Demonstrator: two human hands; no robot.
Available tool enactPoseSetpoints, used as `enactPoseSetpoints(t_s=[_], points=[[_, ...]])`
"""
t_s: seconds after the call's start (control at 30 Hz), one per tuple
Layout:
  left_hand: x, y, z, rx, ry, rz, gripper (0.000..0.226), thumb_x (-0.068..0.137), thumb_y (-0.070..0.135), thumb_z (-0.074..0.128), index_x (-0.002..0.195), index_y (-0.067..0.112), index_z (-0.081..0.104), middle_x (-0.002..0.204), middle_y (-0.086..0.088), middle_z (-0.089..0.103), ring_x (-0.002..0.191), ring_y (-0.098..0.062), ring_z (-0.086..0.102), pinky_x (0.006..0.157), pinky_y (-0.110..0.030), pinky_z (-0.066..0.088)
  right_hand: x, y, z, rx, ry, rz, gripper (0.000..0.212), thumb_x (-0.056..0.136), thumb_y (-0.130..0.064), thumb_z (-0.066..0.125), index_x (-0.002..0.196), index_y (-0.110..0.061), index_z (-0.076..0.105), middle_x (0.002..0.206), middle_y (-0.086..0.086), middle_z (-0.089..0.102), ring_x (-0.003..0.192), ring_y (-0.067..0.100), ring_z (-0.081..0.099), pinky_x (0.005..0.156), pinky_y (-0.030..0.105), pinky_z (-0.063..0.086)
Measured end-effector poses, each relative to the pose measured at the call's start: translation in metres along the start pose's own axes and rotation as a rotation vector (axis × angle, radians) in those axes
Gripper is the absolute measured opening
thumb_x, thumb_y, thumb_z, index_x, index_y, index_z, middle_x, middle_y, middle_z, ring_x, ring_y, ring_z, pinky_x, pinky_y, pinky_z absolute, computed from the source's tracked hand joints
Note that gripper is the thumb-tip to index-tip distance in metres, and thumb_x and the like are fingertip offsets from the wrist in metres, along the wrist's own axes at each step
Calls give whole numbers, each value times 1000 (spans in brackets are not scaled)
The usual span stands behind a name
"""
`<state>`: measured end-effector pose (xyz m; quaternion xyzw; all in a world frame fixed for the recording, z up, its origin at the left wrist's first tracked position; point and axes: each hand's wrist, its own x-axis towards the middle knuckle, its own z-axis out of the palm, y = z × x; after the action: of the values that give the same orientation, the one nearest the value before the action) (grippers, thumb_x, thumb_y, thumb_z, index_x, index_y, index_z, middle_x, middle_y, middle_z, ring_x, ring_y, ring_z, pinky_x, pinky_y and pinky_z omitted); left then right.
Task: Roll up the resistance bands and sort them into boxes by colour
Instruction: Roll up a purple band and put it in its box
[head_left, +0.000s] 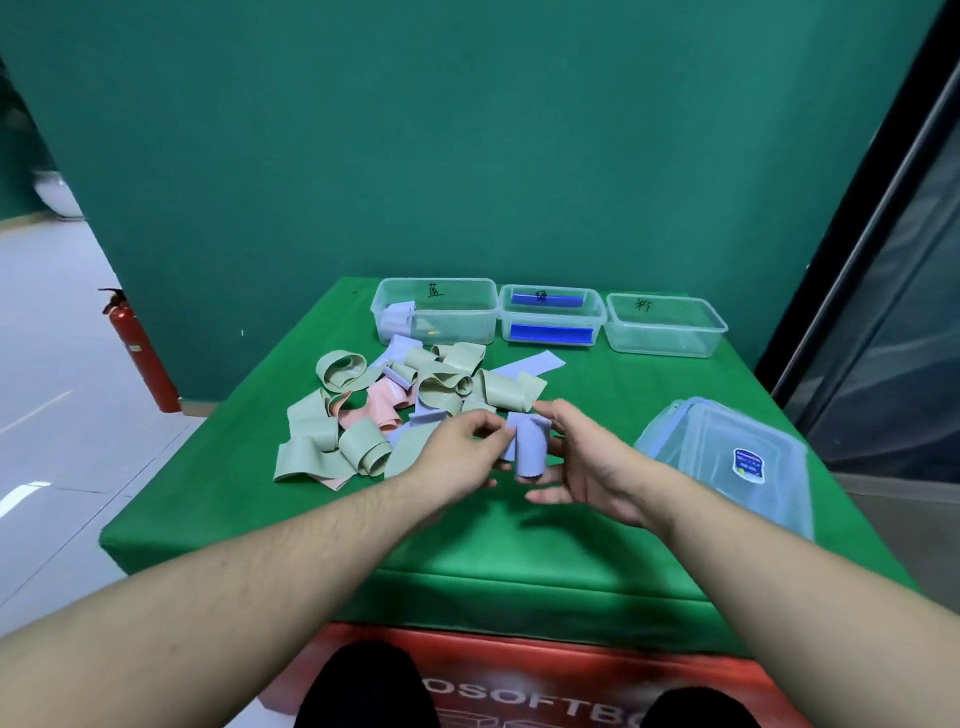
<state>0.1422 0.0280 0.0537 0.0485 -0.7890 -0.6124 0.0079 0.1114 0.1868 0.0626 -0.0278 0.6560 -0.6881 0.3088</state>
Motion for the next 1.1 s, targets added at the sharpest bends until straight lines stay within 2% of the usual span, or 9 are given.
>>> enactPoseSetpoints(t_s=[0.13,0.27,0.37,0.43,0.53,0.63,0.7,0.83,1.1], points=[[-12,24,-2,169,-1,102,14,96,20,56,82,22,56,77,5,60,71,-11,53,69,-28,48,-25,5,-1,-125,63,27,47,80,-63,68,107,-24,72,97,4,70,84,26,68,71,35,57],[-25,51,-7,252,-45,193,10,97,20,55,87,18,57,75,2,59,70,-13,51,68,-32,49,-46,3,-7,-221,81,-56,34,86,-48,69,107,-21,68,94,-2,72,79,16,64,77,31,51],[-31,69,-11,333,-48,266,10,96,22,58,86,22,59,76,7,60,70,-12,52,70,-34,50,-62,-5,-5,-308,73,-106,16,88,-40,70,92,-25,70,93,-8,71,84,12,62,84,32,47],[-33,79,-14,352,-28,278,8,95,25,59,88,21,62,81,2,64,72,-13,54,72,-37,53,-71,-12,-1,-302,47,-136,16,92,-35,66,82,-23,69,86,-7,68,81,13,61,83,32,48],[-38,93,-15,262,-13,270,11,94,25,61,94,15,66,85,-4,68,69,-15,55,63,-32,52,-81,-24,2,-270,18,-178,17,97,-29,62,83,-20,67,82,-4,68,71,15,61,77,31,52],[-42,101,-13,212,19,277,12,93,25,64,93,14,68,79,3,67,59,-6,53,49,-19,44,-86,-29,3,-270,1,-200,13,94,-30,66,98,-17,67,90,0,72,73,18,65,74,31,55],[-42,100,-10,172,29,253,13,92,27,65,96,14,68,80,3,67,57,-4,53,47,-17,40,-85,-28,3,-268,41,-235,14,92,-28,68,99,-16,67,88,-1,73,69,16,65,68,29,55],[-42,91,1,-17,-20,96,27,90,34,69,109,19,60,94,-1,67,73,-14,58,61,-26,44,-77,-24,1,-210,159,-291,10,95,-28,65,89,-20,65,78,-6,69,58,9,60,53,23,49],[-26,39,30,-5,-143,-32,20,94,14,62,113,17,56,86,-6,63,74,-15,60,60,-25,47,-48,1,-21,-173,271,-236,22,96,-32,61,108,-14,66,94,7,74,78,20,66,65,29,50]])
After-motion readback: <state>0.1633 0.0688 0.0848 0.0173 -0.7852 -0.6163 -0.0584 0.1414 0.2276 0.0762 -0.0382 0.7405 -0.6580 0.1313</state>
